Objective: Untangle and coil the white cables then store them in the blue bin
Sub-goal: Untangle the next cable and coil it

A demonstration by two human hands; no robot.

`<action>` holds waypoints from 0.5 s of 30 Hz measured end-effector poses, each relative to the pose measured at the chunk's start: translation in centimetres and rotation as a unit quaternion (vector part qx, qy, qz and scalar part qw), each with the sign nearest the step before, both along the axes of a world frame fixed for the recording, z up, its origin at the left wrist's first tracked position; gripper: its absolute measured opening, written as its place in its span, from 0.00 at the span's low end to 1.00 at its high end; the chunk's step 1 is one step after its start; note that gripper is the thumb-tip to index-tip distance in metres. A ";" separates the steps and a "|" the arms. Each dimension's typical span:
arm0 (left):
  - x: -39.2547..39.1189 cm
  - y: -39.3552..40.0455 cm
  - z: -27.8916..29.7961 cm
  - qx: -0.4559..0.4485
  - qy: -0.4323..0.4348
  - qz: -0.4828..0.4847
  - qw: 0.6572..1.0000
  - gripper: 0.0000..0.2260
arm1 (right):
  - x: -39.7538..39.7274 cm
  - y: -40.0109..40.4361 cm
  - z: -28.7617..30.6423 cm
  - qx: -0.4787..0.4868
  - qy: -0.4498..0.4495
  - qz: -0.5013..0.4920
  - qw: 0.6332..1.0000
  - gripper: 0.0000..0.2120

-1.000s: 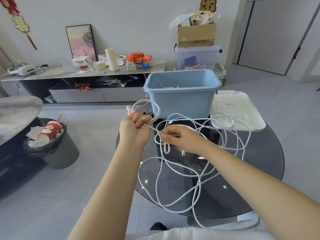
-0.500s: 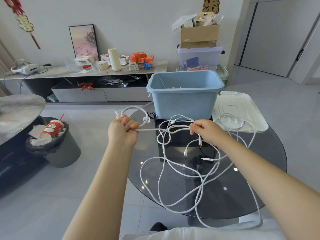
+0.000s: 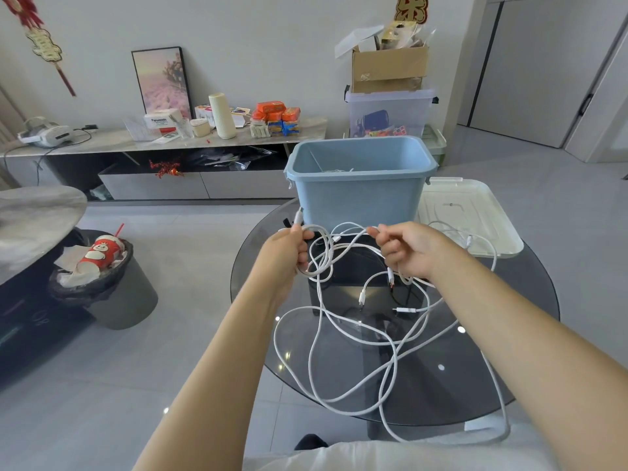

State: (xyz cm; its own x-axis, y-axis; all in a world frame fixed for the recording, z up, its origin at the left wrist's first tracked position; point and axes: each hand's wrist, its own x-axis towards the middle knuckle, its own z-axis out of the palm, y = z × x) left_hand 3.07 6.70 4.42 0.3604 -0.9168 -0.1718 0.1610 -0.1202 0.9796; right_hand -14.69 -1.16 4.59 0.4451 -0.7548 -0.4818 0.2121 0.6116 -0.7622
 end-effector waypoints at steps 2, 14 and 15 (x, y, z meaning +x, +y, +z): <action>-1.0 -0.2 -0.3 -0.002 -0.067 0.001 0.998 0.15 | 0.6 0.7 0.9 0.018 -0.066 -0.030 0.997 0.10; -2.8 -0.1 0.2 -0.022 0.254 0.006 0.967 0.10 | 3.7 5.5 -0.7 -0.563 0.314 -0.043 0.763 0.05; -2.6 0.0 0.3 -0.023 0.284 0.003 0.959 0.10 | 3.7 5.6 -0.8 -0.580 0.323 -0.034 0.747 0.04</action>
State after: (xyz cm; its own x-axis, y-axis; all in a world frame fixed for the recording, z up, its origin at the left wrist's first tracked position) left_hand 0.44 6.66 4.67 0.2264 -0.9264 -0.3007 0.6704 -0.0758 0.7381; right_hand -11.00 4.41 3.79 0.3442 -0.8417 0.4160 -0.4281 -0.5350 -0.7283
